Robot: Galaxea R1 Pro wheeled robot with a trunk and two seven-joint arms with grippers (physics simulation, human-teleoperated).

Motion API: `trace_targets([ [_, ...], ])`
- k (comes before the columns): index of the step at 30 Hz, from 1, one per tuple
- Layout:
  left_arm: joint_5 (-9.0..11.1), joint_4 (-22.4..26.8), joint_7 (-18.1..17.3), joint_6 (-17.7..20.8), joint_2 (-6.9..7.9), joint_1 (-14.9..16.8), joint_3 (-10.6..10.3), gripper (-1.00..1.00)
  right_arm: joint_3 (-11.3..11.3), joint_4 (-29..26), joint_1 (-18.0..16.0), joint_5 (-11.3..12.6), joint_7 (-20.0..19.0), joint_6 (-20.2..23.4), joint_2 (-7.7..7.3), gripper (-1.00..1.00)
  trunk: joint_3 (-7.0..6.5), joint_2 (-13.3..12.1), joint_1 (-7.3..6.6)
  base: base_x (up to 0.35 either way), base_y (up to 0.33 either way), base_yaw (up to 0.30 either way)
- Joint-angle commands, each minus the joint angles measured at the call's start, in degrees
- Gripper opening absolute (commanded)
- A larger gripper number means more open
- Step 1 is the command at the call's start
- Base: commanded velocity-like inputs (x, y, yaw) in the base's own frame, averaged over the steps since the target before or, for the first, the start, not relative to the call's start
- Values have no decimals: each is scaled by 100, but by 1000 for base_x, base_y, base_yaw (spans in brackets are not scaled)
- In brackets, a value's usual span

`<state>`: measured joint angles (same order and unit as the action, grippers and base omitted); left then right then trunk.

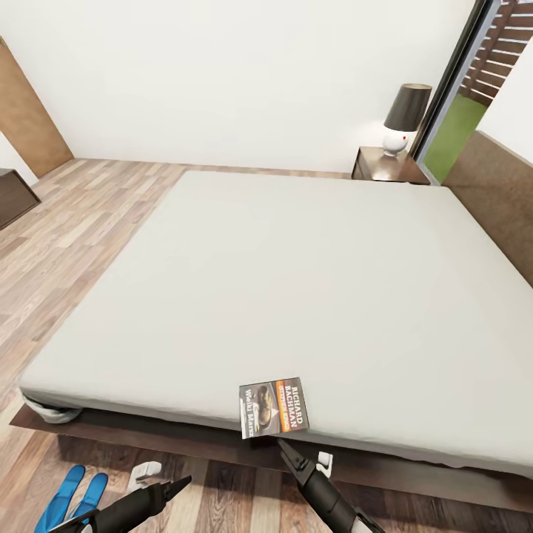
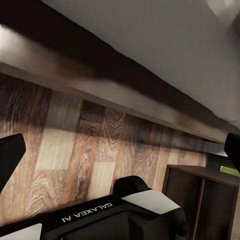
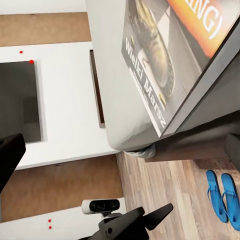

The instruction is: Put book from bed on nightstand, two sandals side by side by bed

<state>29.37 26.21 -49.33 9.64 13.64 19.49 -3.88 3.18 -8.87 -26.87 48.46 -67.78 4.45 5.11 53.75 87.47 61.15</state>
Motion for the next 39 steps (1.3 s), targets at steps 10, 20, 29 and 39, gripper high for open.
trace_targets([
  [10, 60, -1, -1, 47, 8, 2, -34, 100, 33, 2, -2, 58, -16, 44, -1, 100, 3, 2, 0, 0, 77, 0],
  [20, 60, -2, 0, 47, 9, 2, -34, 100, 33, 5, -2, 58, -16, 44, -1, 100, 3, 2, 0, 0, 40, 0],
  [29, 60, -2, 0, 47, 7, 2, -34, 100, 33, 1, -2, 58, -16, 44, -1, 100, 3, 2, 0, 0, 85, 0],
  [39, 60, -2, -5, 47, 7, 2, -34, 100, 33, 3, -2, 58, -16, 45, -1, 100, 57, 122, 66, 0, 2, 0],
])
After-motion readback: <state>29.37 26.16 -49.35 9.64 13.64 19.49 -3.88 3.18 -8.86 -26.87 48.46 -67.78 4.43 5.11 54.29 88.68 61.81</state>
